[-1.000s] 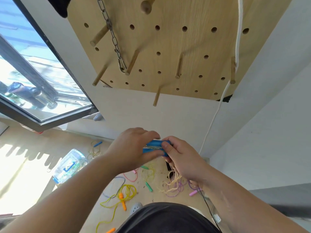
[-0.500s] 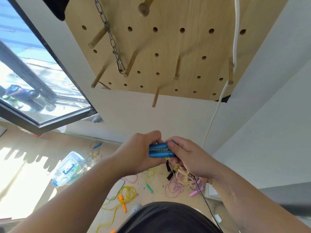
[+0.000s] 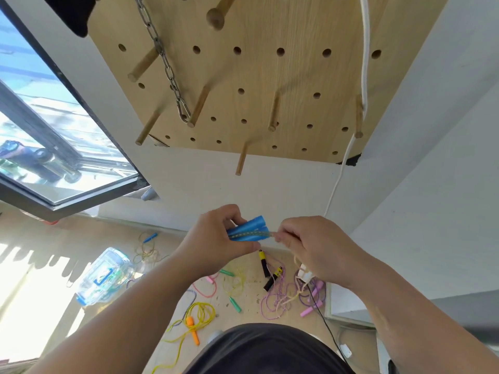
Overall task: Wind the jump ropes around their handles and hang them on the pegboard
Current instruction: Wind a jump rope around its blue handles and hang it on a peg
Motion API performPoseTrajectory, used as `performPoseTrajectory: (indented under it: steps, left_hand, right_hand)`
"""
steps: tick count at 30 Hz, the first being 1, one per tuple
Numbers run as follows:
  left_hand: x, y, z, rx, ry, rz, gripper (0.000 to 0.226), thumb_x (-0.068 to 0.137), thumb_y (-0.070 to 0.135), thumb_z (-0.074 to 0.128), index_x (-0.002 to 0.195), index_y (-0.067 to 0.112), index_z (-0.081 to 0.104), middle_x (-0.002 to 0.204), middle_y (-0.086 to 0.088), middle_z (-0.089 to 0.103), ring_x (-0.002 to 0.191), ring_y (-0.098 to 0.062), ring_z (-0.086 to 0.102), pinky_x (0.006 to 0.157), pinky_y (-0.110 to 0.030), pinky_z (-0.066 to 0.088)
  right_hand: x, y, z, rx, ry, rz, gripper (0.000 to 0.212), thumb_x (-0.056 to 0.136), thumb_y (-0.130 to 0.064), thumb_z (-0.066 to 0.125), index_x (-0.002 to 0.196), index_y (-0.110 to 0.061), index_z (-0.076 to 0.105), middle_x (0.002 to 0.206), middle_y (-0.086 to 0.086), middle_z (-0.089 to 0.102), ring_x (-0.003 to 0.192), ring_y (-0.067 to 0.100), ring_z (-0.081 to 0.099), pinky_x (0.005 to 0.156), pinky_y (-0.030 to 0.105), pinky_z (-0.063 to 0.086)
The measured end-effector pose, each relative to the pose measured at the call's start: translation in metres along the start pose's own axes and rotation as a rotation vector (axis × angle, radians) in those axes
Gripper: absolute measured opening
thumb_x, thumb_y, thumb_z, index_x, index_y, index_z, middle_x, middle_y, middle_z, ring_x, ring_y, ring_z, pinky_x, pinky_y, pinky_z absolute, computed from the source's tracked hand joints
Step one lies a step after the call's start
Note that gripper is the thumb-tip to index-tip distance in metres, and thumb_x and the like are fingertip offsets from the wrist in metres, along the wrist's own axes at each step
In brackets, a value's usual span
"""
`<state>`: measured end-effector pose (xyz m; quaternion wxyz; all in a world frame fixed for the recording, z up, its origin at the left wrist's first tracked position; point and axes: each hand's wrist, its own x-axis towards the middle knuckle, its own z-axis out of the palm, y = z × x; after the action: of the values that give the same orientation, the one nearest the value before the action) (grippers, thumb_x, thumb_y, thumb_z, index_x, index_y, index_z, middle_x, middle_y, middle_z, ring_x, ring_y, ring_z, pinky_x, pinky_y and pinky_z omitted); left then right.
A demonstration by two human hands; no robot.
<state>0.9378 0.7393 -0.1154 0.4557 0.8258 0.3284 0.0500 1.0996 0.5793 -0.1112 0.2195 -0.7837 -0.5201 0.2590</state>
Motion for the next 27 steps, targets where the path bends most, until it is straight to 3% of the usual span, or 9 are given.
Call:
performPoseTrajectory:
  steps: [2,6,10,13,15,18,22,25,27]
  left_hand:
    - [0.000,0.005,-0.004,-0.138,0.018,-0.057,0.037,0.070,0.024,0.093,0.080,0.023,0.058,0.082,-0.004,0.077,0.061,-0.020,0.067,0.068,-0.048,0.058]
    - [-0.003,0.017,-0.006,-0.401,-0.043,-0.119,0.037,0.063,0.023,0.094,0.071,0.026,0.058,0.085,-0.014,0.077,0.061,-0.027,0.056,0.059,-0.036,0.045]
    - [-0.005,0.017,-0.009,-0.498,-0.177,-0.143,0.039,0.058,0.013,0.094,0.072,0.022,0.059,0.078,-0.020,0.072,0.065,-0.030,0.038,0.045,-0.024,0.030]
    - [-0.007,0.016,-0.014,-0.385,-0.284,-0.082,0.038,0.065,0.005,0.092,0.077,0.017,0.058,0.081,-0.012,0.076,0.062,-0.034,0.056,0.053,-0.031,0.049]
    - [-0.009,0.017,-0.015,-0.286,-0.362,-0.043,0.037,0.067,0.008,0.092,0.075,0.021,0.058,0.090,-0.013,0.078,0.079,-0.043,0.071,0.074,-0.048,0.060]
    - [-0.010,0.016,-0.012,-0.080,-0.422,0.007,0.036,0.062,0.024,0.093,0.076,0.025,0.060,0.091,-0.011,0.077,0.086,-0.044,0.070,0.079,-0.058,0.057]
    - [-0.009,0.014,-0.007,0.176,-0.413,0.027,0.039,0.059,0.033,0.095,0.076,0.029,0.060,0.091,-0.005,0.076,0.077,-0.029,0.069,0.077,-0.048,0.059]
    - [-0.007,0.011,-0.005,0.284,-0.354,-0.004,0.038,0.062,0.032,0.095,0.078,0.028,0.061,0.083,0.003,0.072,0.061,-0.009,0.059,0.061,-0.022,0.053]
    - [-0.006,0.009,-0.003,0.289,-0.313,-0.040,0.038,0.063,0.032,0.095,0.080,0.026,0.062,0.080,0.005,0.069,0.059,-0.007,0.055,0.054,-0.017,0.048]
  right_hand:
    - [-0.003,0.002,-0.002,-0.027,0.019,-0.047,0.024,0.105,-0.037,0.046,0.091,-0.027,0.062,0.070,-0.008,0.056,0.068,0.009,0.053,0.058,0.021,0.034]
    - [-0.005,0.008,0.007,0.010,-0.003,-0.112,0.019,0.107,-0.036,0.044,0.092,-0.036,0.056,0.073,-0.012,0.055,0.073,0.009,0.052,0.062,0.020,0.035]
    - [-0.006,0.012,0.016,-0.045,0.013,-0.170,0.021,0.107,-0.031,0.046,0.086,-0.031,0.049,0.072,-0.015,0.045,0.071,0.006,0.047,0.061,0.019,0.033]
    - [-0.005,0.012,0.013,-0.147,-0.036,-0.197,0.032,0.106,-0.027,0.046,0.077,-0.036,0.034,0.069,-0.015,0.038,0.069,0.005,0.042,0.061,0.020,0.030]
    - [0.000,0.012,0.009,-0.224,-0.124,-0.183,0.025,0.106,-0.030,0.045,0.082,-0.031,0.043,0.073,-0.012,0.042,0.073,0.010,0.044,0.064,0.026,0.033]
    - [0.010,0.008,-0.001,-0.295,-0.268,-0.165,0.023,0.106,-0.035,0.045,0.096,-0.018,0.058,0.081,-0.007,0.052,0.082,0.017,0.051,0.073,0.036,0.041]
    - [0.021,-0.005,-0.013,-0.344,-0.367,-0.143,0.020,0.105,-0.035,0.049,0.102,-0.022,0.064,0.091,-0.004,0.064,0.085,0.017,0.058,0.076,0.036,0.047]
    - [0.024,-0.015,-0.014,-0.397,-0.338,-0.148,0.020,0.104,-0.034,0.048,0.098,-0.022,0.063,0.089,-0.005,0.063,0.083,0.017,0.057,0.076,0.037,0.048]
    - [0.023,-0.020,-0.012,-0.392,-0.296,-0.139,0.018,0.101,-0.031,0.049,0.094,-0.022,0.062,0.086,-0.006,0.061,0.081,0.018,0.056,0.075,0.038,0.048]
